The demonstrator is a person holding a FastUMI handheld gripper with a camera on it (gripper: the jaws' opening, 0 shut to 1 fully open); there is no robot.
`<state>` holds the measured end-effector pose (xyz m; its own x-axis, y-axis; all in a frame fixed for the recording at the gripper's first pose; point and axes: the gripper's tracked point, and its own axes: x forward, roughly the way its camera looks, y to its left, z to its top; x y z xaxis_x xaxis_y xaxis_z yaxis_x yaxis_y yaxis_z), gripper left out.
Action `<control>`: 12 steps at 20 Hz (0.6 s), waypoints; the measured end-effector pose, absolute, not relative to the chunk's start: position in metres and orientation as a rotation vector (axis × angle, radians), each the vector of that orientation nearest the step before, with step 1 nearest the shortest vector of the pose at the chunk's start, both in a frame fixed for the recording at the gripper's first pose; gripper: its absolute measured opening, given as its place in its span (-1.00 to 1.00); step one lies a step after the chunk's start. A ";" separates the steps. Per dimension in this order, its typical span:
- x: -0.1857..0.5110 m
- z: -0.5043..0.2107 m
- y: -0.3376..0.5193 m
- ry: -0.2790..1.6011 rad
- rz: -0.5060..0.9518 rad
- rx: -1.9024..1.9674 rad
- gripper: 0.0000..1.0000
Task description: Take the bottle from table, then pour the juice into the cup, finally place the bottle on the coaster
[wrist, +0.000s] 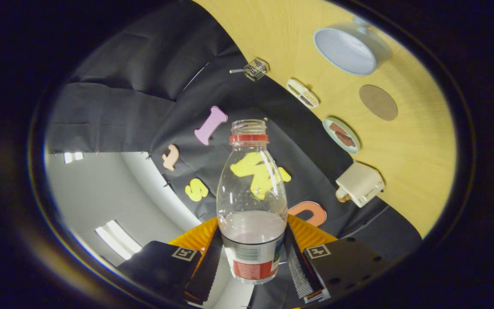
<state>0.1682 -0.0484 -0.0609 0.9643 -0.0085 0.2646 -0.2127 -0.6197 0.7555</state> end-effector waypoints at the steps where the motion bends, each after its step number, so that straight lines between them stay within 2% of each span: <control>1: 0.167 -0.064 -0.046 -0.128 0.282 2.164 0.53; 6: 0.179 -0.088 -0.030 -0.025 0.231 1.810 0.54; 12: 0.181 -0.078 -0.019 0.019 0.231 1.348 0.54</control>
